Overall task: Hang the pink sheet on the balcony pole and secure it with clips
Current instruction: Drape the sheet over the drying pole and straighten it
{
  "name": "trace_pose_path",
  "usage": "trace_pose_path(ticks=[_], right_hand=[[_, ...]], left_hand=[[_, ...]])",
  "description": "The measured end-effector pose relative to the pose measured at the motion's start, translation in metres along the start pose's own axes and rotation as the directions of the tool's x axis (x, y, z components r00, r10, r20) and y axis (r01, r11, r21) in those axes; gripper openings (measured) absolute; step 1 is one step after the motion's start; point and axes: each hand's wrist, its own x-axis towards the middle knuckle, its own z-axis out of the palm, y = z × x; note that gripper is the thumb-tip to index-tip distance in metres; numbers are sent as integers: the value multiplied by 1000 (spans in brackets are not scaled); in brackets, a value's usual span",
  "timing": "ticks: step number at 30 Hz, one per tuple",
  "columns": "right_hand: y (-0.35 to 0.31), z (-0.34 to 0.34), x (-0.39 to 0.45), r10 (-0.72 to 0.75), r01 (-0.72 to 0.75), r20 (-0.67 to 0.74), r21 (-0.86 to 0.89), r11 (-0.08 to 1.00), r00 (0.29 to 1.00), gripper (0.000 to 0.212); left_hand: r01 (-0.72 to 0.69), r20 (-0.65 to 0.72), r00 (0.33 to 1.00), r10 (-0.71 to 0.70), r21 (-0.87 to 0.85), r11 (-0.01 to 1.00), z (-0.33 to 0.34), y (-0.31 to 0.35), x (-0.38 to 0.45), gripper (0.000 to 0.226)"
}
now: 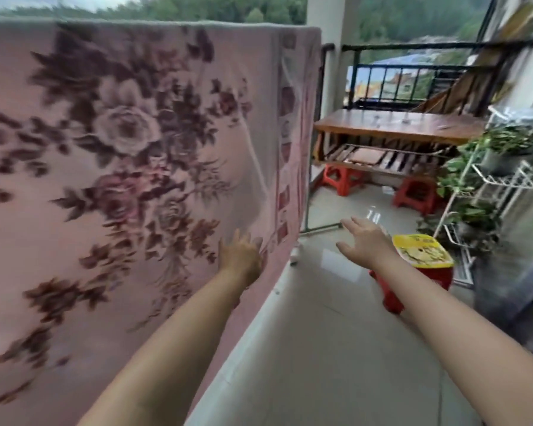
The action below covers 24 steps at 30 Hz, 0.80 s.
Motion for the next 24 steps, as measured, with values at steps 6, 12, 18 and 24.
trace_pose_path(ticks=[6,12,18,24], right_hand=[[69,42,101,37,-30,126,-56,998,991,61],[127,52,268,82,-70,164,-75,995,983,60],[173,29,444,51,-41,111,-89,995,993,60],[237,26,617,-9,10,61,-23,1000,998,61]], left_hand=[[-70,68,995,70,-3,998,37,60,141,47],[-110,55,992,112,-26,994,39,80,322,44],[-134,-18,991,133,-30,991,1,105,505,48],[-102,-104,989,109,70,992,-6,136,664,53]])
